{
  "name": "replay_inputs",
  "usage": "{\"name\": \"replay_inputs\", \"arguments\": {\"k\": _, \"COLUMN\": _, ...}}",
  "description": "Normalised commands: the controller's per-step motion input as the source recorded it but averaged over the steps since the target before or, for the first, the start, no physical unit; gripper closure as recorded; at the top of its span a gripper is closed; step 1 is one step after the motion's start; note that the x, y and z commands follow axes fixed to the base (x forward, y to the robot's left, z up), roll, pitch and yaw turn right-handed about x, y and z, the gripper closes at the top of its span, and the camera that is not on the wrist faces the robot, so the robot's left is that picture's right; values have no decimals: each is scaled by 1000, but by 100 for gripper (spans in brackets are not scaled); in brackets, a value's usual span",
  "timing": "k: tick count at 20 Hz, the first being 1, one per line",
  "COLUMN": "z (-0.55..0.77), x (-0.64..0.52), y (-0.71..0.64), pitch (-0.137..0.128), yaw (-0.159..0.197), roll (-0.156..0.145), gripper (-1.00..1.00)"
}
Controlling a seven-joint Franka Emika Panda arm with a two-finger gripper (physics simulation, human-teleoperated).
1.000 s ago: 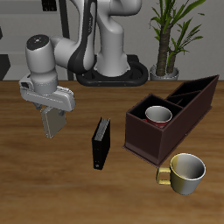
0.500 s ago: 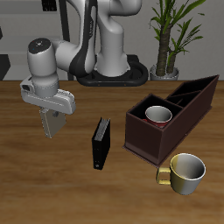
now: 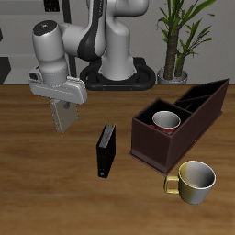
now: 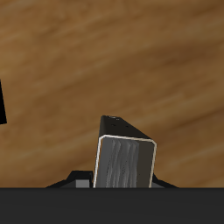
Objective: Place the red mug into the left desk caddy's right compartment and place the yellow book into the left desk caddy's back compartment
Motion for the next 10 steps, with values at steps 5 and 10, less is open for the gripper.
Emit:
{"name": "replay_inputs", "arguments": {"k": 5, "z": 447, "x": -239, "y": 299, "pitch": -16, "yaw": 17, "roll": -21, "gripper": 100}}
{"name": "replay_inputs", "arguments": {"k": 10, "z": 528, "x": -326, "y": 324, "pitch": -33, "yaw": 22, "roll": -63, "gripper": 100}}
